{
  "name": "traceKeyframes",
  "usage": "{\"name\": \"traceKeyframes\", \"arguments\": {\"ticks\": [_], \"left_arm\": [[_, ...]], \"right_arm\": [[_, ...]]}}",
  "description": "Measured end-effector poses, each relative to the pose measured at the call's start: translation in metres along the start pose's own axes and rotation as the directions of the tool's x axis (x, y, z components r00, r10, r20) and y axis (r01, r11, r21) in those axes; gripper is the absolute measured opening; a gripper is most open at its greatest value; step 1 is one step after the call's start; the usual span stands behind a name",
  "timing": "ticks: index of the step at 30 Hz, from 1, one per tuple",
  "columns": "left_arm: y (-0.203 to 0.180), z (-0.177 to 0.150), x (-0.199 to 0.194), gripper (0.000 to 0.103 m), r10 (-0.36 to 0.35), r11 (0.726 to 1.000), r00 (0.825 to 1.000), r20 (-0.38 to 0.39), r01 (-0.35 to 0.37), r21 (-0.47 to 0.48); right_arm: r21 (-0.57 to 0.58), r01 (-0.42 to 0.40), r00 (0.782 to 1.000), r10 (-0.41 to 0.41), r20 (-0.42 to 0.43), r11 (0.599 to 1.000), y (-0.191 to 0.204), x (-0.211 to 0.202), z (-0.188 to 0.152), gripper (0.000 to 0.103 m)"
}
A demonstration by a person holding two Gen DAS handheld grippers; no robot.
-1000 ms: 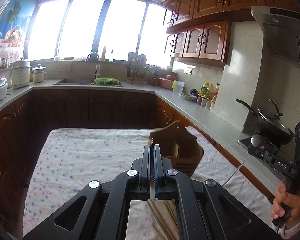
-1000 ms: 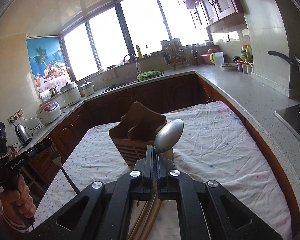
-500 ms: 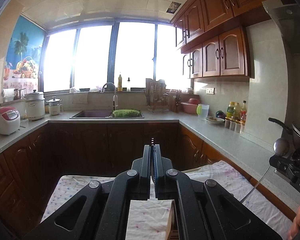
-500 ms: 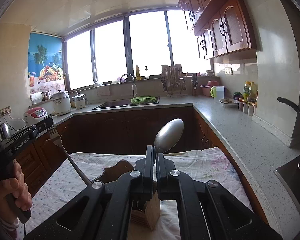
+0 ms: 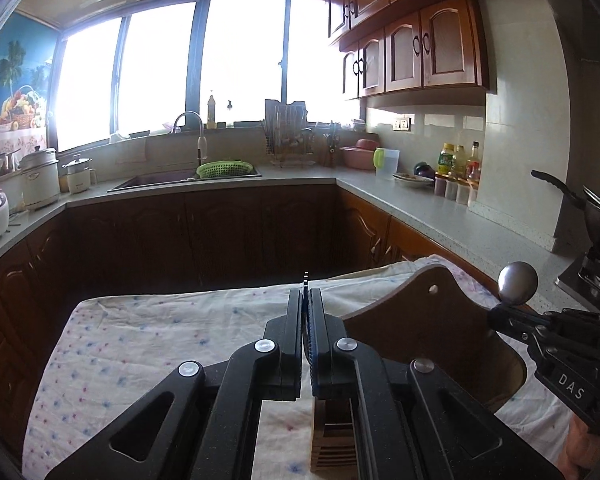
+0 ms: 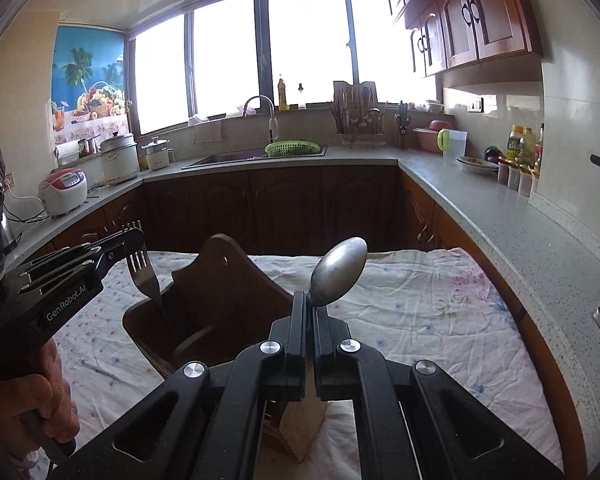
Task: Organize utensils
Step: 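Drop the fork into the wooden holder with the left gripper while the right gripper drops the spoon in, then move both grippers back to the chopsticks on the cloth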
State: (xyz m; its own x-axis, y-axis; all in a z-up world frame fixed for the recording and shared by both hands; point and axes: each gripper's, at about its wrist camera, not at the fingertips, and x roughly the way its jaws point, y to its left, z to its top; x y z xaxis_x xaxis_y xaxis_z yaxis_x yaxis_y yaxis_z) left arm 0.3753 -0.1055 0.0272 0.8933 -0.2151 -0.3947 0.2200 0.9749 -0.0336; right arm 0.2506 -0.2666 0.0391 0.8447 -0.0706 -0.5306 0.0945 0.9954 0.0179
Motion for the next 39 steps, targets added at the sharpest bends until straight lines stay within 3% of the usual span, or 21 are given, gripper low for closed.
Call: {"name": "traceKeyframes", "arguments": {"ticks": [6,12,14,16,18,20,22,24,25,29,39], "left_arm": [[0.009,0.009,0.007,0.001,-0.016,1.000,1.000,-0.010,0.016,0.004],[0.036,0.009,-0.021,0.002,-0.031,0.999,0.999,-0.022,0.031,-0.021],[0.041,0.011,-0.030,0.006,-0.049,0.998,0.998,-0.031,0.047,-0.042],[0.046,0.013,-0.038,0.024,-0.043,0.998,0.999,-0.023,0.042,-0.053],[0.050,0.014,-0.052,0.039,-0.036,0.997,0.999,0.003,0.036,-0.067],[0.055,0.013,-0.065,0.045,-0.030,0.996,0.999,0.023,0.032,-0.079],[0.061,0.008,-0.079,0.059,-0.017,0.995,0.999,0.032,0.021,-0.102],[0.067,0.002,-0.095,0.071,-0.005,0.991,0.999,0.039,0.010,-0.132],[0.071,-0.003,-0.104,0.077,0.001,0.989,0.999,0.039,0.005,-0.148],[0.082,-0.026,-0.140,0.081,-0.029,0.973,0.999,0.031,0.036,-0.229],[0.099,-0.080,-0.212,0.084,-0.028,0.948,0.999,-0.046,0.012,-0.318]], "right_arm": [[0.032,-0.014,1.000,0.014,-0.005,0.999,-0.009,0.000,0.002,0.002],[0.056,-0.026,1.000,0.026,-0.010,0.998,-0.013,0.000,0.003,0.002],[0.066,-0.037,0.999,0.037,-0.011,0.997,-0.013,0.000,0.003,0.006],[0.077,-0.043,0.999,0.044,-0.005,0.996,-0.015,-0.004,0.004,0.009],[0.090,-0.050,0.999,0.050,0.009,0.995,-0.018,-0.012,0.005,0.029],[0.112,-0.056,0.998,0.052,0.035,0.992,-0.022,-0.023,0.006,0.047],[0.137,-0.061,0.997,0.054,0.056,0.989,-0.027,-0.036,0.006,0.050],[0.166,-0.071,0.995,0.058,0.080,0.984,-0.032,-0.050,0.004,0.068],[0.178,-0.076,0.994,0.061,0.093,0.981,-0.034,-0.057,0.002,0.071],[0.204,-0.095,0.991,0.074,0.109,0.974,-0.037,-0.086,-0.011,0.088],[0.273,-0.101,0.995,0.092,0.045,0.957,-0.031,-0.136,-0.071,0.091]]}}
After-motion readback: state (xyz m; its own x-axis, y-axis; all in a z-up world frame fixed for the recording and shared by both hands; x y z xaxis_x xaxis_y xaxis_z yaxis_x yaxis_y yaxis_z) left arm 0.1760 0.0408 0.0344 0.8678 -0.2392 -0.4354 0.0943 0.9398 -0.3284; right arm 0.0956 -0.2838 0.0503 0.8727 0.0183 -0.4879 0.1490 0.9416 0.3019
